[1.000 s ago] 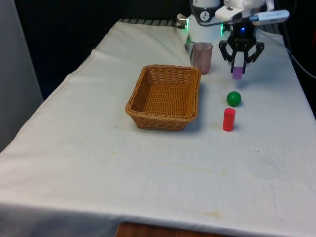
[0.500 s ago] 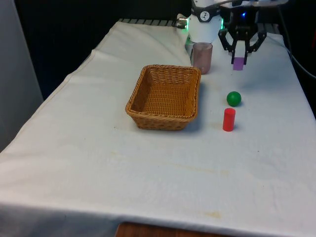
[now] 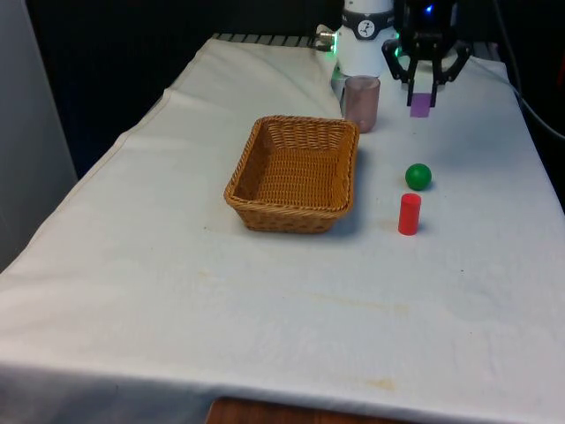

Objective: Pick up the triangular block and place it into the basket.

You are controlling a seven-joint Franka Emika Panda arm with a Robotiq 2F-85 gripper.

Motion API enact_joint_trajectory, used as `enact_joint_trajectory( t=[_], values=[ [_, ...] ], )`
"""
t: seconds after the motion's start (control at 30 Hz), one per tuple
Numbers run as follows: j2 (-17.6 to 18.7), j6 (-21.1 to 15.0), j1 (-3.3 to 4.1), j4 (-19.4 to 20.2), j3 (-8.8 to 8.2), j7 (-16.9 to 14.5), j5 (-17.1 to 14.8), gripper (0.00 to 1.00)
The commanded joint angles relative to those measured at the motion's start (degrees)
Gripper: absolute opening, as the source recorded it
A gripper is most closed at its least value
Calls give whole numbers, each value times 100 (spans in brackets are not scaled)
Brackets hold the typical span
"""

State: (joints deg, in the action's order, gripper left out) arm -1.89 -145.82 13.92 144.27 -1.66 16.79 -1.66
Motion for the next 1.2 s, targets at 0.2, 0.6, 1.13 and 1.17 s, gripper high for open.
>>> enact_joint_trajectory(
  t=[0.2,0.6,1.13,1.17],
  values=[
    [109,92,-40,-235,-229,-235,34,33],
    [246,40,-63,-321,-670,-636,-23,33],
    [401,34,-46,-441,-1186,-1014,0,33],
    [481,63,-57,-544,-1249,-1169,-69,33]
  ],
)
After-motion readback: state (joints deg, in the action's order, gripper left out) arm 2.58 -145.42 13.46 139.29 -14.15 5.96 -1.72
